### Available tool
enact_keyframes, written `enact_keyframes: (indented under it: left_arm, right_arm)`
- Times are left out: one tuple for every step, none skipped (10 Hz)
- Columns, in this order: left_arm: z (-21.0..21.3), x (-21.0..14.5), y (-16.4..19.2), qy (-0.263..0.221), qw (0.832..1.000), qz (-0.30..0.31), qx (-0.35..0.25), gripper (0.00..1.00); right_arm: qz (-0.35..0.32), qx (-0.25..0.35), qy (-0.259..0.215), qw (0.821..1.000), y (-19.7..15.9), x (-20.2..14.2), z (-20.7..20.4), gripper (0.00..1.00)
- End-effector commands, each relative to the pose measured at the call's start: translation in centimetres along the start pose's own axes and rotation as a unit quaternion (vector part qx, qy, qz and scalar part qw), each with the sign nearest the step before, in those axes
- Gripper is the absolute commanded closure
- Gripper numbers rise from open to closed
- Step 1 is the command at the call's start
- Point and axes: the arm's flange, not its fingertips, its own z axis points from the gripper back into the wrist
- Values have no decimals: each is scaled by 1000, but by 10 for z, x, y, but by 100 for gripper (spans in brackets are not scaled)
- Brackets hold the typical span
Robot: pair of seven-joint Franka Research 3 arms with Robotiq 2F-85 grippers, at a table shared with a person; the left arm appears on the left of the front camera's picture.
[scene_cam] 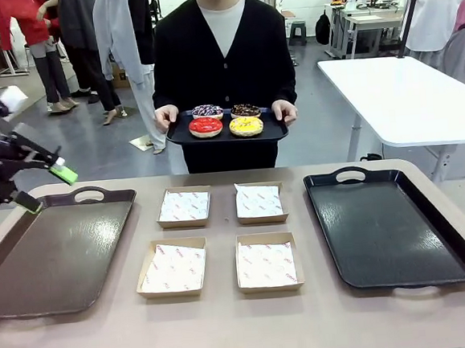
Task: Individually package the donuts and arrange them on the tray.
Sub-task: Pick up one Paper togo box.
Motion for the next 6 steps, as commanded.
enact_keyframes:
  left_arm:
    - [-17,22,-5,18,998,18,65,0]
    - [-30,30,-9,24,995,22,91,0]
    - [-47,33,-12,27,992,20,118,0]
    - [-64,34,-16,23,990,14,139,0]
    - [-83,35,-21,16,988,2,152,0]
    - [-100,39,-21,13,986,-2,167,0]
  right_arm:
    - [-3,1,-4,1000,1,1,0,0]
    - [-3,1,-4,1000,1,1,0,0]
    - [-3,1,-4,1000,1,1,0,0]
    - [-3,1,-4,1000,1,1,0,0]
    - [-3,1,-4,1000,1,1,0,0]
    - [-3,1,-4,1000,1,1,0,0]
